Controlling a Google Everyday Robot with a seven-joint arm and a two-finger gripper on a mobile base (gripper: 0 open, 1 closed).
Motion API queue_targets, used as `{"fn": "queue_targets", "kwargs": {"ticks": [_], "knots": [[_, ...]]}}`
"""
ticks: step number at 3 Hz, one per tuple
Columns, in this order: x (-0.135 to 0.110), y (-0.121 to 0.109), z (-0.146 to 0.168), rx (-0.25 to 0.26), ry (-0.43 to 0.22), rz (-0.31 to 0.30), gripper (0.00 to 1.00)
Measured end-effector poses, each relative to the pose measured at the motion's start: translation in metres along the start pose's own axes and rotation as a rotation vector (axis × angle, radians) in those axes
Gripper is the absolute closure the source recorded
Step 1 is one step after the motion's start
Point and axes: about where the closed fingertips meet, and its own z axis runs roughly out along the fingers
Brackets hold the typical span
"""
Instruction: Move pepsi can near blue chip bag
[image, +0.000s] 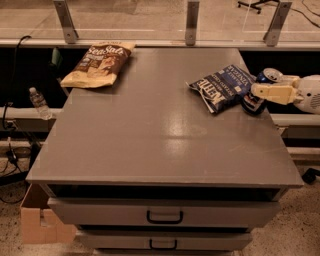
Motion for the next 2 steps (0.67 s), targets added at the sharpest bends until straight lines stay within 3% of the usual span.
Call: {"fn": "queue_targets", "kwargs": {"ticks": [1,2], "knots": [[0.0059,-0.0015,0.0044,0.008,0.02,0.016,0.12],[0.0061,0.0053,0.0135,-0.006,0.021,0.015,0.0]]}}
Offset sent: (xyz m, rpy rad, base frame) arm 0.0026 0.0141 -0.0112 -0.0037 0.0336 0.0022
